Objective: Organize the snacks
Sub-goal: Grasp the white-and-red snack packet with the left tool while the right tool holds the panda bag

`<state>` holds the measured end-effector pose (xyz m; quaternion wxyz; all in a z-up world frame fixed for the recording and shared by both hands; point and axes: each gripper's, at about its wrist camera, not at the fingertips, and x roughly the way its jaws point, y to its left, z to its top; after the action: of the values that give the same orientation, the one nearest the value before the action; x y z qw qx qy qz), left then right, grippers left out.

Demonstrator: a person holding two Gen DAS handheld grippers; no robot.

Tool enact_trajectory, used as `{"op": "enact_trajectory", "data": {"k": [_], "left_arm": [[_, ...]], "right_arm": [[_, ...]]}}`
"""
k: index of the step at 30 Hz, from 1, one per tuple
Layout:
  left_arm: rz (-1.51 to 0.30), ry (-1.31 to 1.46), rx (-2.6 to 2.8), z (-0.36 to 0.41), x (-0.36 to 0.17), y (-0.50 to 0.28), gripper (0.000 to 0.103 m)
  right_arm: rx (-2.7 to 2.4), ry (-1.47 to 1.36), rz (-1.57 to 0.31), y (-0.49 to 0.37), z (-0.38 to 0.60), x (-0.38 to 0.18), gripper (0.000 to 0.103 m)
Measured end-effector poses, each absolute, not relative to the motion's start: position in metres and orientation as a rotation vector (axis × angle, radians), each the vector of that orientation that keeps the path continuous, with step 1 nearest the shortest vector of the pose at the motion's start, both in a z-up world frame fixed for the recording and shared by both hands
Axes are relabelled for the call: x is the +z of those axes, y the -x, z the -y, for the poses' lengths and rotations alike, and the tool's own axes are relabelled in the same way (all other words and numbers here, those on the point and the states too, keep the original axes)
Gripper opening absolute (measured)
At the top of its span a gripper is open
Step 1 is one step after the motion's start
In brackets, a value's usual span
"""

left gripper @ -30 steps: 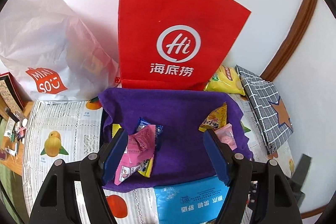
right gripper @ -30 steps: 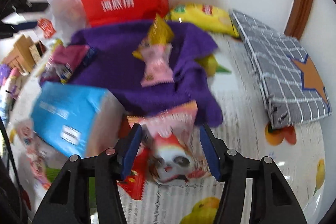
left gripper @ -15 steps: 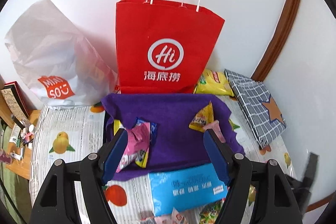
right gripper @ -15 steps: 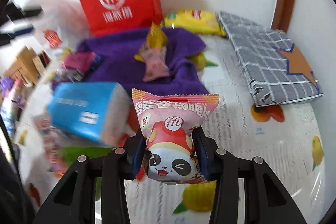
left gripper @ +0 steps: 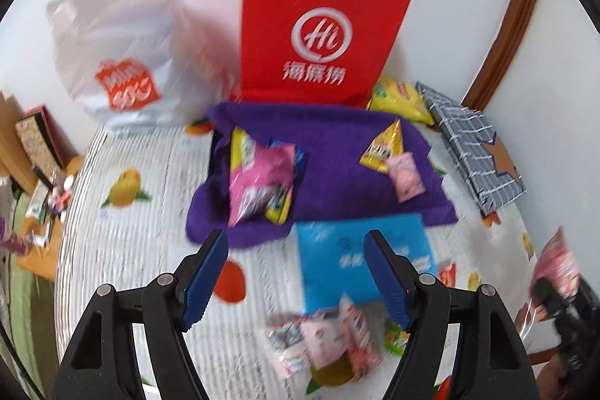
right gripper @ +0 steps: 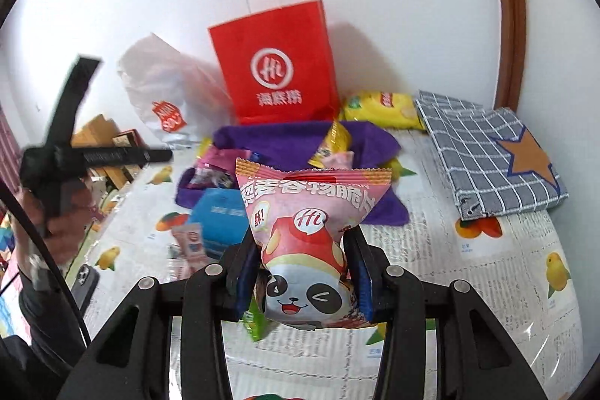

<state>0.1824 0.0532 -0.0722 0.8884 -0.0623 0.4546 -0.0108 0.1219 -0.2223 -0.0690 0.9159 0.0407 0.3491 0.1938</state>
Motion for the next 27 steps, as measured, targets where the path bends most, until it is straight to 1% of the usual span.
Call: {"op": "enact_trajectory", "data": {"k": [9, 13, 22, 27], "left_arm": [[-1.009, 0.203, -0.002, -0.085, -0.106, -0.145, 0.073], [-1.027, 0.189, 0.007, -0.085, -0.121, -0.135, 0.073], [-1.121, 0.176, 0.017, -0.075, -0.166, -0.138, 0.073], [-1.125, 0.134, 0.044, -0.069, -0.179, -0.146, 0.073]], "right_arm": [[0.433, -0.053, -0.662, -0.092, 0.205, -0.056, 0.043], [0.426, -0.037, -0.652, -0.084, 0.203, -0.054, 0.043], [0.401, -0.022, -0.698, -0.085, 0.201, -0.072, 0.043], [0.385, -0.021, -0.725, -0.091, 0.202, -0.085, 0.043]]}}
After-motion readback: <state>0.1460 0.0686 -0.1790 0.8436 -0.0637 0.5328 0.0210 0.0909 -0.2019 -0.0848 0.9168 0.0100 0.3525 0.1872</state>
